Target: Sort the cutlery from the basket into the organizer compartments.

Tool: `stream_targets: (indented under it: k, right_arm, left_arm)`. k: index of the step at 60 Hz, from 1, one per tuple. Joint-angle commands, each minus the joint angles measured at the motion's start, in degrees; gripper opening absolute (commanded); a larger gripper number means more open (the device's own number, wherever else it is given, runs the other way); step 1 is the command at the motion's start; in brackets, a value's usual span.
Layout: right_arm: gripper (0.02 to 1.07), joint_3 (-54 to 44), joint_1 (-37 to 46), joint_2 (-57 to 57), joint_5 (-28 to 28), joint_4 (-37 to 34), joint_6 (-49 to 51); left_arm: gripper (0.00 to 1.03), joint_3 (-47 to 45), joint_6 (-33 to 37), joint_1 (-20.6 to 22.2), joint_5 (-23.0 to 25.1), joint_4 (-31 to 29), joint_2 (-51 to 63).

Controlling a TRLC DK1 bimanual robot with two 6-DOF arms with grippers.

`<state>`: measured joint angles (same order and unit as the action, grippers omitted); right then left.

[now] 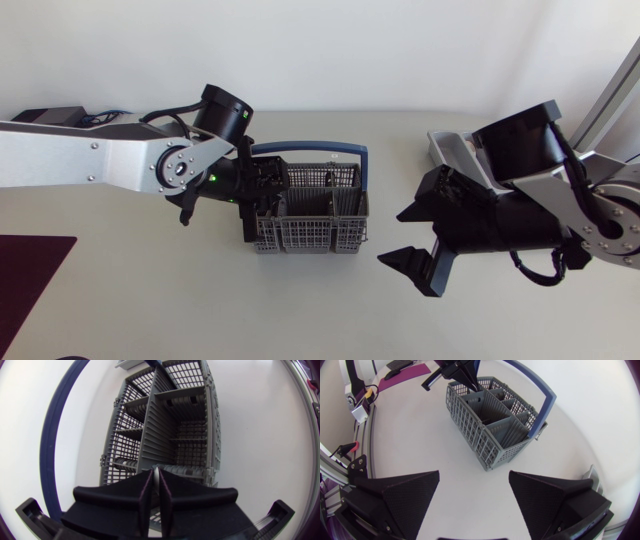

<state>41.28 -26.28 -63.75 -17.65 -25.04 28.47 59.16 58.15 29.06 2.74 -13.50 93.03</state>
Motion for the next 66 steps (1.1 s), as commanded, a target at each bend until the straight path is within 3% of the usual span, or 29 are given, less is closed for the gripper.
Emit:
stream_targets:
  k: [1, 25, 33, 53, 66]
  right_arm:
    - [1.02, -1.20, -0.61, 0.73, 0.60, 0.52, -1.22]
    - [1.02, -0.41, -2.98, 1.52, 1.74, 0.16, -2.80]
    - [1.02, 0.47, -4.92, 2.22, 3.15, 0.16, -4.21]
    - [1.02, 2.67, -7.99, 5.91, 8.16, 3.68, -7.99]
    - [0.99, 2.49, -13.00, 7.23, 14.49, 8.69, -8.96]
  left_arm:
    - [0.03, -0.62, 1.79, 0.74, 0.77, -0.92, -0.66]
    - [0.03, -8.36, -3.66, -0.58, 3.32, 3.30, -17.98]
    - [0.03, -8.00, -11.92, -1.90, 7.19, 3.57, -24.04]
    - [0.03, -6.69, -33.89, -2.43, 8.68, 3.65, -28.43]
    - [0.03, -3.70, -45.76, 1.62, 9.03, 3.74, -27.38]
